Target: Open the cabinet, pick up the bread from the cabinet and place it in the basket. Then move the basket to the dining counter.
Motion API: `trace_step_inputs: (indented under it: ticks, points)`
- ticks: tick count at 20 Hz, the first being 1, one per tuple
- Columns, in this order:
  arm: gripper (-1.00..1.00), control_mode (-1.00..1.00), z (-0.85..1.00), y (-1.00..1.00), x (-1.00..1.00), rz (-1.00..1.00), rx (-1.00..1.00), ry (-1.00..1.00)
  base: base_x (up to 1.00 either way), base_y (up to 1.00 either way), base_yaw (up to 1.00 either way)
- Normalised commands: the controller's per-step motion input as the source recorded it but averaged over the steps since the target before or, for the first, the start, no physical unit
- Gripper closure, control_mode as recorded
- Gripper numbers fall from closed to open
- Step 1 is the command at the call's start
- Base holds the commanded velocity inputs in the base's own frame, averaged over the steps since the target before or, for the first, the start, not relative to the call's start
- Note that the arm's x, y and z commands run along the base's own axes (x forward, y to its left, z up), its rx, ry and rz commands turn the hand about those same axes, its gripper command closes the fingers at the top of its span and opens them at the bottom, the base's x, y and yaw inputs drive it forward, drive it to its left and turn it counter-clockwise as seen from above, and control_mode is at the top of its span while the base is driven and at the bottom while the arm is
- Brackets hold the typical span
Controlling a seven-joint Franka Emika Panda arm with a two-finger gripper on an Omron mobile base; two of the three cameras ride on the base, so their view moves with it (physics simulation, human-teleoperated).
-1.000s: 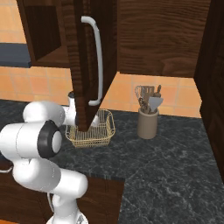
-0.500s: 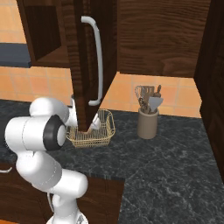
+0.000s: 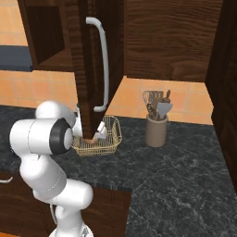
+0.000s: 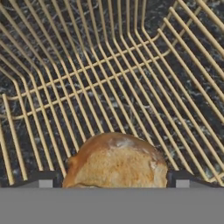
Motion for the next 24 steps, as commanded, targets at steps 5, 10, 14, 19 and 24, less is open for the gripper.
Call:
trace_step_inputs:
  ticks: [5, 10, 14, 19, 24]
  points:
    - [1.00, -1.00, -0.08, 0.00, 0.27, 0.00, 0.00, 0.00, 0.00, 0.00, 0.00]
    - [1.00, -1.00, -0.34, 0.00, 0.17, 0.00, 0.00, 0.00, 0.00, 0.00, 0.00]
    - [-1.00, -1.00, -0.25, 0.00, 0.08, 0.00, 0.00, 0.00, 0.00, 0.00, 0.00]
    - [-1.00, -1.00, -0.06, 0.00, 0.00, 0.00, 0.00, 0.00, 0.00, 0.00, 0.00]
    - [-1.00, -1.00, -0.09, 0.00, 0.10, 0.00, 0.00, 0.00, 0.00, 0.00, 0.00]
